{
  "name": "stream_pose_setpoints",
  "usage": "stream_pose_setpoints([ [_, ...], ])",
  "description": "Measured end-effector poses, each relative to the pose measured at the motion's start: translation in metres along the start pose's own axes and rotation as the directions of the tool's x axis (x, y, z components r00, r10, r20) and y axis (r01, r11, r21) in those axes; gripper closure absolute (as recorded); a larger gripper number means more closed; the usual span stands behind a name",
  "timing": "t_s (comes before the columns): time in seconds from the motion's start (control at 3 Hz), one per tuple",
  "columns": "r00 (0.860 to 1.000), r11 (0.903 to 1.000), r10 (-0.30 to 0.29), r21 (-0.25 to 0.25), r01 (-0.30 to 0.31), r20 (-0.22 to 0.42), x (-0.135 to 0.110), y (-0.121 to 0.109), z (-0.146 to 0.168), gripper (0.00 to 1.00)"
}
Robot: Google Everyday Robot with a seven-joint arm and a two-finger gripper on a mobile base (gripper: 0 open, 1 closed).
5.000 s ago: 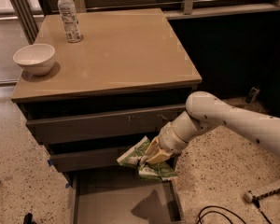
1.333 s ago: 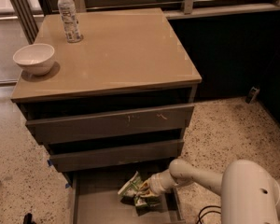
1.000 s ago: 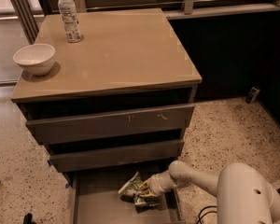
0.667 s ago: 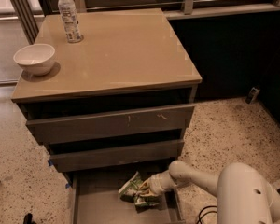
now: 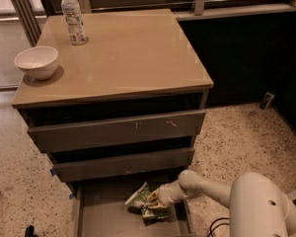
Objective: Place green jalapeno chip bag into bottom drawer
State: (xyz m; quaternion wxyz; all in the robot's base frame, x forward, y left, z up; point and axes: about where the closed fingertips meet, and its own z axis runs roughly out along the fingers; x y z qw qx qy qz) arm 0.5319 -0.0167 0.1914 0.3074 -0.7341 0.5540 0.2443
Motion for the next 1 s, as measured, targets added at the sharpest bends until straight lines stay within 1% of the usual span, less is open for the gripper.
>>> stream_pose_setpoints([
  [0.33, 1.000, 1.0000, 0.000, 0.000, 0.000, 0.000, 0.0000, 0.0000, 0.0000, 0.11],
  [0.67, 1.000, 1.0000, 0.000, 0.000, 0.000, 0.000, 0.0000, 0.0000, 0.0001, 0.00],
  [1.0, 1.000, 1.0000, 0.000, 0.000, 0.000, 0.000, 0.0000, 0.0000, 0.0001, 0.00],
])
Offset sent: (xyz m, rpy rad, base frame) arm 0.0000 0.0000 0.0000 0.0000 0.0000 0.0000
